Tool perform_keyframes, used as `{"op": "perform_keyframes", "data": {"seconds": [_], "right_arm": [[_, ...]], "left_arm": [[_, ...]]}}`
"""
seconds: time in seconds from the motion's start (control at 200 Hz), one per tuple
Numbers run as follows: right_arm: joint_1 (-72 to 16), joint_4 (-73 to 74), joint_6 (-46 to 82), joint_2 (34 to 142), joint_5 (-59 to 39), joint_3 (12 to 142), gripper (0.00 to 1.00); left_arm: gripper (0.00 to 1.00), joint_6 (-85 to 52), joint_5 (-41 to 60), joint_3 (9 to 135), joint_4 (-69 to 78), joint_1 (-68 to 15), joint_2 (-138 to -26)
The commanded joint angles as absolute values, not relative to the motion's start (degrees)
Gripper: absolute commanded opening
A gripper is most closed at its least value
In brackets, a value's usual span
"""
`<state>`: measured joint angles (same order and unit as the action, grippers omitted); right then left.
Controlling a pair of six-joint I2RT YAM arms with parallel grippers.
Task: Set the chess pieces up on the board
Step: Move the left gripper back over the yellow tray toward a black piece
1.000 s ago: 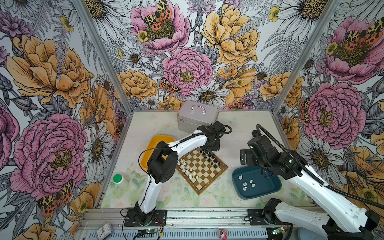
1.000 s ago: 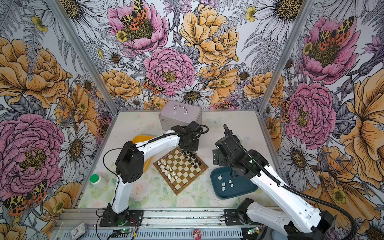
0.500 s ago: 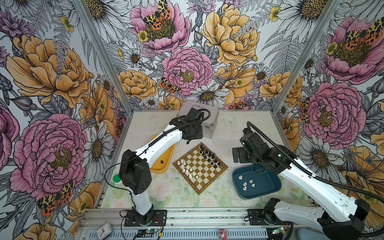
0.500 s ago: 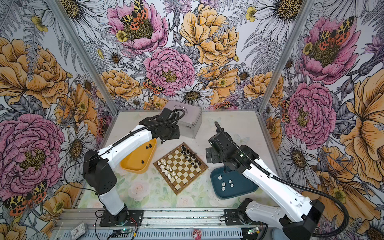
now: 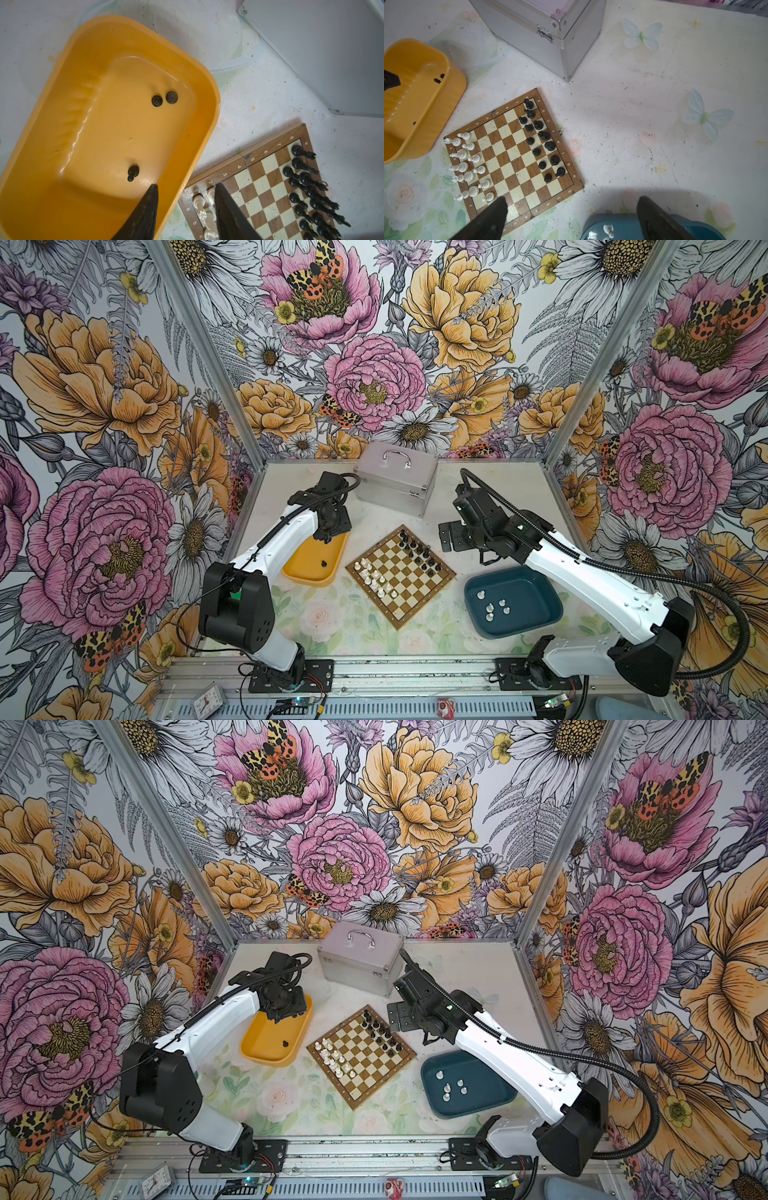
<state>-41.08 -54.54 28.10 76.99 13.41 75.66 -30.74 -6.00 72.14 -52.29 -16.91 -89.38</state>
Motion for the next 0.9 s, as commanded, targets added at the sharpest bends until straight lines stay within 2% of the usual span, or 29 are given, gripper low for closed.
{"op": "perform_keyframes", "data": {"seconds": [0.0,0.545,0.896], "right_arm": [[-41.48,-52.04,26.33,79.15,12.03,78.77,0.99],[-39.93,-51.5,25.23,86.43,11.46,84.08,0.99],[-39.2,-50.99,24.89,88.24,6.72,85.71,0.99]], "left_arm": [[0.46,-28.72,-6.64,72.54,-49.14,-15.83,-91.99],[0.41,-24.0,-8.66,81.06,-47.55,-13.35,-106.42],[0.37,-22.35,-7.38,82.59,-47.35,-12.0,-110.23]]}}
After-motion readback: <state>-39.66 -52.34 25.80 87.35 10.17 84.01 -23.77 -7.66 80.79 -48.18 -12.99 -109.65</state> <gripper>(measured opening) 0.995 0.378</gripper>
